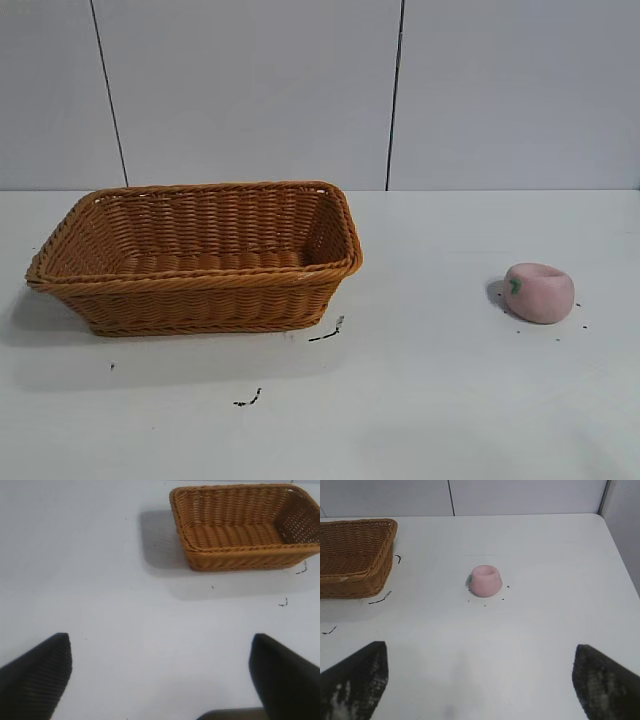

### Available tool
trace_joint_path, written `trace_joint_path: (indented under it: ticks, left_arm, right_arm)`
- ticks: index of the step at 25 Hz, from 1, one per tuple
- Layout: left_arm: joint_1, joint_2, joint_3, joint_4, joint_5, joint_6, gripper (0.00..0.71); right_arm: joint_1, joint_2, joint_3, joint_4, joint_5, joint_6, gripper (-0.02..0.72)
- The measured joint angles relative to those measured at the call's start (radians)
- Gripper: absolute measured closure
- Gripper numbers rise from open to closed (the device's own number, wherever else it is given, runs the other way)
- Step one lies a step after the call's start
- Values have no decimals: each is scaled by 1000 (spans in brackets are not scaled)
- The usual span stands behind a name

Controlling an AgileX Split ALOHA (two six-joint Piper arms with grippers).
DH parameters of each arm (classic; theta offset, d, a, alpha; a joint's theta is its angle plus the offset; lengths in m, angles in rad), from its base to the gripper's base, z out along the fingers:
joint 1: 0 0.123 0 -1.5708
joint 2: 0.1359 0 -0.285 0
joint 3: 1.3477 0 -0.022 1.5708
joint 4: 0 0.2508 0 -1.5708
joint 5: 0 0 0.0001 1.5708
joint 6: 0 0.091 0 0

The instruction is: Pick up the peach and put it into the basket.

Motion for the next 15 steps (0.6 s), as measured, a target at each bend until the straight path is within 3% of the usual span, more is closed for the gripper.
trace_joint_path:
  ticks: [12,15]
  left_arm:
    - [0,0,0,0,0,0,17]
    - [0,0,0,0,0,0,17]
  right_arm:
    - [0,10,-5,0,-4,0,8]
    - [0,109,-40,0,-57,0,8]
